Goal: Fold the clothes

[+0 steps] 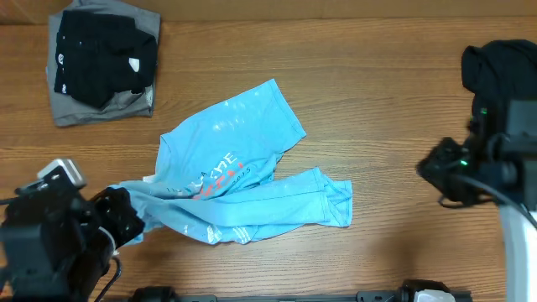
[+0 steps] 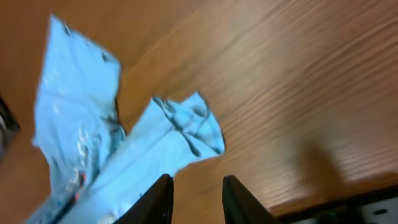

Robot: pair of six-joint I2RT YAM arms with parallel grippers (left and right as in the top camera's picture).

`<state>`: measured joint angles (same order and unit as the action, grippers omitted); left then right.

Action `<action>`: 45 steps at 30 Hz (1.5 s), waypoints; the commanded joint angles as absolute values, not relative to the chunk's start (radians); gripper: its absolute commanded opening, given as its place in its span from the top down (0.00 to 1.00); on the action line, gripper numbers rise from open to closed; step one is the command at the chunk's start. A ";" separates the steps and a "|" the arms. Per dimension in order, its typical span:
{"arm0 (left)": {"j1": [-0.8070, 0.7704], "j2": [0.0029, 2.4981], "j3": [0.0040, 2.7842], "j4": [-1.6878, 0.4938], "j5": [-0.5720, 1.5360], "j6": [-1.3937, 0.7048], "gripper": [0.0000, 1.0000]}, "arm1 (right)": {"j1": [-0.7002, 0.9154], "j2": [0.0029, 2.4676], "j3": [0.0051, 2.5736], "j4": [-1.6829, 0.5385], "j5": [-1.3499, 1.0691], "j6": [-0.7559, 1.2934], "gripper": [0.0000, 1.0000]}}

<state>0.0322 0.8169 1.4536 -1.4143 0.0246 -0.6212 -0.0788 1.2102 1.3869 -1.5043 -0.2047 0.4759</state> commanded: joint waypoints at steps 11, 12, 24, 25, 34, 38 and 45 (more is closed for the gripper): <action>0.031 0.945 1.349 -1.402 0.019 -0.609 0.96 | 0.294 1.517 1.139 -1.168 -0.338 0.530 0.27; 0.031 0.953 1.349 -1.405 0.019 -0.609 0.96 | 0.315 1.552 1.135 -1.147 -0.338 0.545 0.27; 0.031 0.974 1.349 -1.417 0.018 -0.605 0.96 | 0.360 1.810 1.132 -1.015 -0.331 0.577 0.49; 0.031 0.974 1.349 -1.417 0.018 -0.605 0.96 | 0.360 1.810 1.132 -1.013 -0.330 0.577 0.51; 0.031 0.982 1.349 -1.417 0.018 -0.606 0.96 | 0.360 1.811 1.085 -0.971 -0.324 0.577 0.53; 0.031 0.982 1.349 -1.417 0.018 -0.605 0.96 | 0.360 1.811 1.065 -0.955 -0.324 0.577 0.63; 0.031 0.982 1.349 -1.418 0.018 -0.605 0.96 | 0.358 1.811 1.069 -0.949 -0.323 0.577 0.74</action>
<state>0.0322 0.9787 1.3476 -1.4208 0.0250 -0.6212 0.3607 1.8130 1.0729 -0.9520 -0.3325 0.5755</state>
